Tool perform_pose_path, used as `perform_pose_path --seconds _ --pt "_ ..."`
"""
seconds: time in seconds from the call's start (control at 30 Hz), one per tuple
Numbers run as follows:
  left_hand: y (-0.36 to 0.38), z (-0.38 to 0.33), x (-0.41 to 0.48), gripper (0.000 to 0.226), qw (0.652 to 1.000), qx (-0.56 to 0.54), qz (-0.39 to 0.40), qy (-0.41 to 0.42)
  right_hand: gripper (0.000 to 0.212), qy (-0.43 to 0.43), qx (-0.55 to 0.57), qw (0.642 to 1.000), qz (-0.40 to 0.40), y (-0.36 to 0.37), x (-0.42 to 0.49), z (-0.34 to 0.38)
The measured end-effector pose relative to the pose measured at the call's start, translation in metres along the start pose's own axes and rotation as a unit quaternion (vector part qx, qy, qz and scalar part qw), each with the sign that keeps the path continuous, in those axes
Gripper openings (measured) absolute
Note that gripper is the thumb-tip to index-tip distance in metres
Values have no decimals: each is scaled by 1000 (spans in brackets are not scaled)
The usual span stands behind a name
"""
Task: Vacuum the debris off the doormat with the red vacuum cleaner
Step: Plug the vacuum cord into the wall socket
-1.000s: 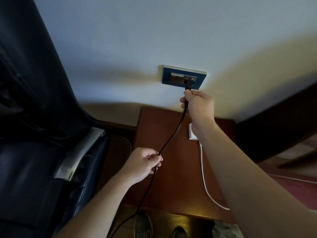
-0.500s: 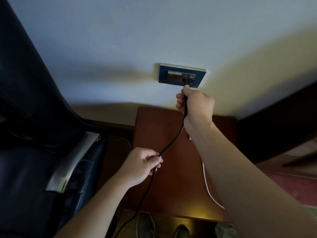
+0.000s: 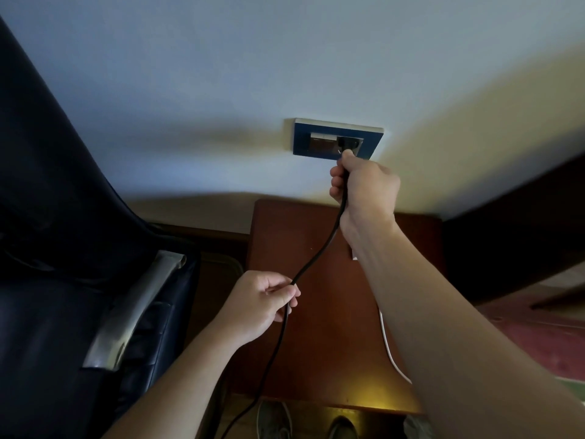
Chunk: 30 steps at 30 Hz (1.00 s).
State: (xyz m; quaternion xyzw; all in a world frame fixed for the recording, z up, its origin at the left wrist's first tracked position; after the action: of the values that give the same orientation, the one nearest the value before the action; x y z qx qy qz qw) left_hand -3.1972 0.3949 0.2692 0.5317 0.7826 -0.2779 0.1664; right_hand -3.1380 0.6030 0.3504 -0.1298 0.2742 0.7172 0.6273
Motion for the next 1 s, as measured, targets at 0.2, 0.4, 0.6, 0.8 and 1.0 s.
perform_pose_path --seconds 0.2,0.4,0.6,0.8,1.0 --pt "-8 -3 4 20 1000 5 -6 2 16 -10 -6 1000 0 -1 3 3" --pt "-8 -6 4 18 1000 20 1 1 16 -10 -16 1000 10 0 3 5" --pt "-11 -9 2 19 999 33 -10 9 16 -5 -15 1000 26 1 3 6" --pt "-12 -8 -9 18 999 27 -24 16 14 8 -58 997 41 3 2 9" --pt "-11 -7 -19 16 999 25 -29 19 15 16 -92 994 61 3 -2 5"
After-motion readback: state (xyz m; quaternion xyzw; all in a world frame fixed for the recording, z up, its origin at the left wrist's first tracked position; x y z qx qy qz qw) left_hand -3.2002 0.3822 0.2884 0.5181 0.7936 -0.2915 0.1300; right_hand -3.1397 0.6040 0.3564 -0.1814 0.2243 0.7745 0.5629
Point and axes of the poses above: each hand's wrist, its own x-axis towards the middle knuckle, its own y-axis out of the palm, z = x × y, the point moved 10 cm from there along x, towards the middle knuckle, and after that the axes turned 6 degrees about x, right-handed, at the moved point
